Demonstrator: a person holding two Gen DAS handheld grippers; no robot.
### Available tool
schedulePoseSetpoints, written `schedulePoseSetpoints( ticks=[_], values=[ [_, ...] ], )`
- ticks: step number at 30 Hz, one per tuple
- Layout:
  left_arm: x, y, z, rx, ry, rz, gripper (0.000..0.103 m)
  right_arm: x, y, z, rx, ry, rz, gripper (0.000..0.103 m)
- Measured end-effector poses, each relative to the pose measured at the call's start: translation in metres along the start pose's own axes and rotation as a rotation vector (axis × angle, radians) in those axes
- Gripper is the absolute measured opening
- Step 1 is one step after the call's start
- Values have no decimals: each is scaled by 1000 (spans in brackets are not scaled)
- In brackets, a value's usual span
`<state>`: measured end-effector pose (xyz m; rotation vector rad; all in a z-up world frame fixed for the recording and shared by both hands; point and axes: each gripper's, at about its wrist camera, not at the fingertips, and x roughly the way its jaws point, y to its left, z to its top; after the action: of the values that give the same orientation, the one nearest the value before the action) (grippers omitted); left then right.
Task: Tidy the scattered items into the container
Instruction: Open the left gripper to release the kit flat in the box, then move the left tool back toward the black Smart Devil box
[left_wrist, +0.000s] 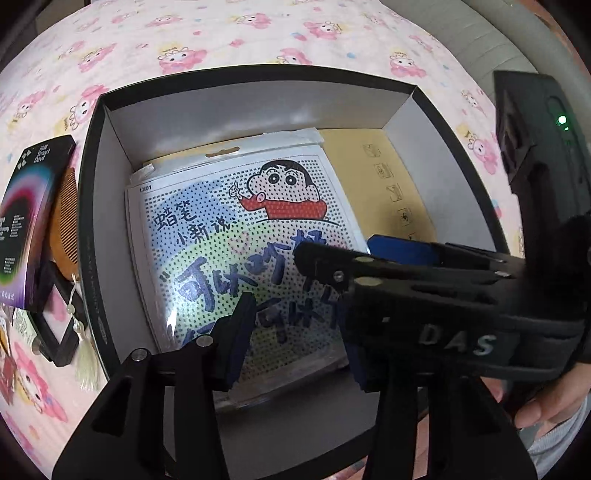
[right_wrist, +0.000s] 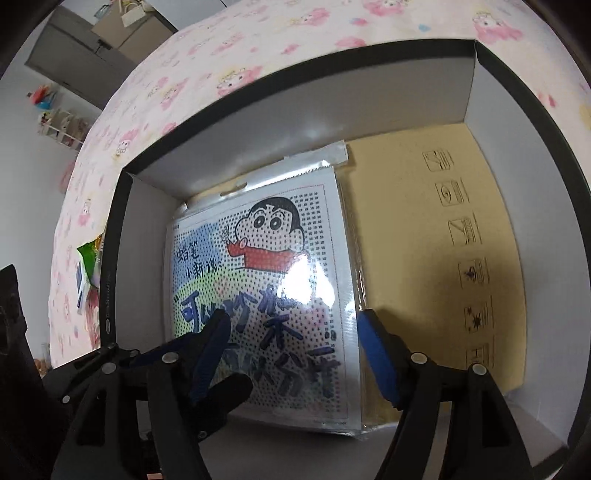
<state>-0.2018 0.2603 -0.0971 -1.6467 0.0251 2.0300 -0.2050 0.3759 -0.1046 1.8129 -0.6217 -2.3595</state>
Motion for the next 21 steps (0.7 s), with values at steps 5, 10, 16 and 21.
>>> schedulePoseSetpoints(
  ticks=[5,10,16,21],
  values=[
    [-9,-2,-6,-7,-40,8,47,-24,-1,-14,-40,-102,-77,70],
    [-41,-8,-22,14,-139,16,49,-66,9,-44,-67,-230,-128,70],
    [-94,-6,-61,40,-239,21,53,-118,37,-83,-144,-411,-182,70],
    [-134,12,-92,25,-294,38,53,-144,59,-112,-199,-460,-160,70]
  ],
)
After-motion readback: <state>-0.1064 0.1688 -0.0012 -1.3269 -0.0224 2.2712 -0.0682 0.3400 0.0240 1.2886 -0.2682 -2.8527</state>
